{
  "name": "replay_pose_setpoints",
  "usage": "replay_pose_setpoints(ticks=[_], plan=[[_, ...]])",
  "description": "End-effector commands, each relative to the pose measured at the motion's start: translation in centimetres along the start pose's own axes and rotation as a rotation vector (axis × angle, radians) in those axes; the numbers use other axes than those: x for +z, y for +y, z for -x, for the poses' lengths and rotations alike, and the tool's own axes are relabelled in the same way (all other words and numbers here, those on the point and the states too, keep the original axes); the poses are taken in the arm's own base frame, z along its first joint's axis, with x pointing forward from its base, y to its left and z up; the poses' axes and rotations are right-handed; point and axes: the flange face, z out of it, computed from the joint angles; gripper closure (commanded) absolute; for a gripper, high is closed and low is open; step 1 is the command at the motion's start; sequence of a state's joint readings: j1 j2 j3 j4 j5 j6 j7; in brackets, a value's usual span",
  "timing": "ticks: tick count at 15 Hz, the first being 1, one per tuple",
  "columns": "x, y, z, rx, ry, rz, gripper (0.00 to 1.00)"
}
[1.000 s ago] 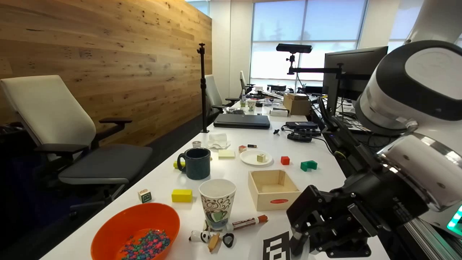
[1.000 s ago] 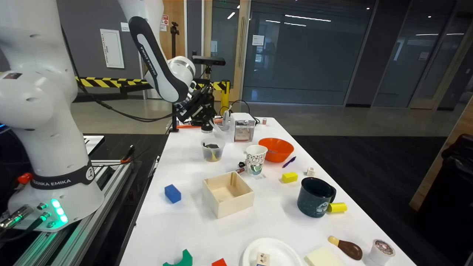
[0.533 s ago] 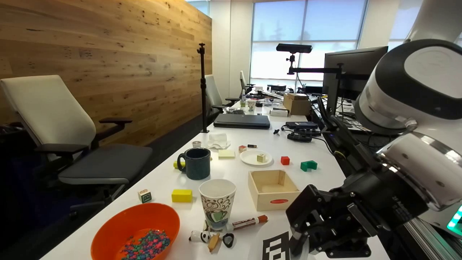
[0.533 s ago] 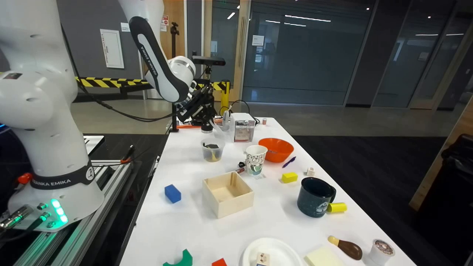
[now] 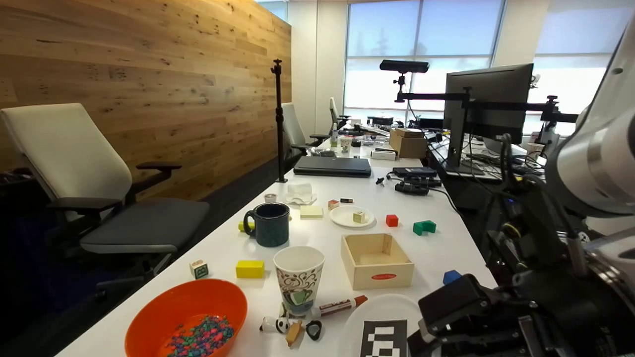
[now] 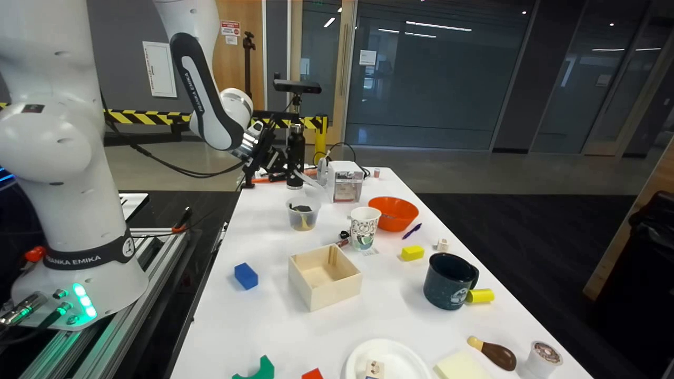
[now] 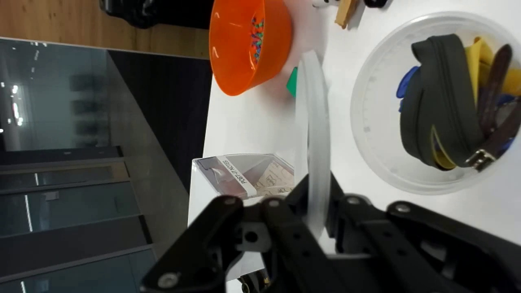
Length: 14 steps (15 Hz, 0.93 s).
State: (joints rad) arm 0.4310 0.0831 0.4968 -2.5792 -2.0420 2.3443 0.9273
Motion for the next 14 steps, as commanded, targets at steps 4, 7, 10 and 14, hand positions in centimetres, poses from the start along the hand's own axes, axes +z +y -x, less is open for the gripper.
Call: replay_pose_setpoints(ticks=[4, 7, 10, 14], plan=[[-2.6, -4.1, -2.5, -0.111, -0.154, 0.107, 0.98], [-2.3, -4.9, -2.8, -0.084, -0.204, 0.134, 0.98], [-1.3, -5.4, -3.6, -0.065, -0.211, 0.128, 0.98], [-0.2, -6.0, -5.1, -0.082, -0.197, 0.077, 0.98]])
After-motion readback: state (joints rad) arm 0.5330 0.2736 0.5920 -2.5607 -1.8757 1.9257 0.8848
